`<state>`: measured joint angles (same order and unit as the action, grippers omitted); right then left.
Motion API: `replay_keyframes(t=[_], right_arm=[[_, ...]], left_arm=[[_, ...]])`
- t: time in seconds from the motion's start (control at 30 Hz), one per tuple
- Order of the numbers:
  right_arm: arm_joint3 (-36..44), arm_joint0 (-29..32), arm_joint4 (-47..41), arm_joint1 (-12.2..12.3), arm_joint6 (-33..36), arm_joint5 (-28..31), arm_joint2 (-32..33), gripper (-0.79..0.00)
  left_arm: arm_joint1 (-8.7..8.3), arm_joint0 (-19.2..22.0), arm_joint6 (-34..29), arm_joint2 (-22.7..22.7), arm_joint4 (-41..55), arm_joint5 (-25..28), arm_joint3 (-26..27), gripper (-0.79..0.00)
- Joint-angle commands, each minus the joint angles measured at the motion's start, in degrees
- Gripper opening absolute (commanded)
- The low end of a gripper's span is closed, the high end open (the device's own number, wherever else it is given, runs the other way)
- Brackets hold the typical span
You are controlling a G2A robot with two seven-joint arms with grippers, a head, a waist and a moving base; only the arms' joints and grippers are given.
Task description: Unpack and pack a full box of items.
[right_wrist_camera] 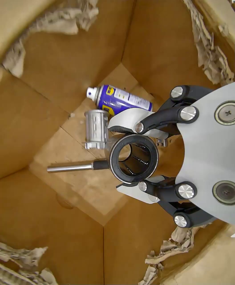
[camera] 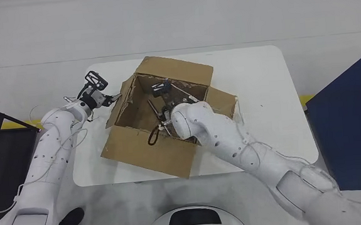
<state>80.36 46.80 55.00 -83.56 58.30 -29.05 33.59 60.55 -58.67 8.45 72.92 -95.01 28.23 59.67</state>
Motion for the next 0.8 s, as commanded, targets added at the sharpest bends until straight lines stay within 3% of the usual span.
replay_keyframes(t=[0.0,0.2,0.33,0.57,0.77], right_arm=[[-0.4,-0.4,0.9,-0.3,0.7,-0.4,-0.5,0.0],[2.6,1.6,2.0,-0.2,1.1,-0.5,0.9,0.0],[12.3,6.0,1.8,1.5,0.6,1.3,6.1,0.0],[34.7,21.4,-0.8,6.2,1.8,9.9,23.0,0.0],[43.4,34.4,-8.1,8.9,1.2,19.2,40.2,0.0]], left_arm=[[0.0,0.0,0.0,0.0,0.0,0.0,0.0,0.0],[0.0,0.0,0.0,0.0,0.0,0.0,0.0,0.0],[0.0,0.0,0.0,0.0,0.0,0.0,0.0,0.0],[0.0,0.0,0.0,0.0,0.0,0.0,0.0,0.0],[0.0,0.0,0.0,0.0,0.0,0.0,0.0,0.0]])
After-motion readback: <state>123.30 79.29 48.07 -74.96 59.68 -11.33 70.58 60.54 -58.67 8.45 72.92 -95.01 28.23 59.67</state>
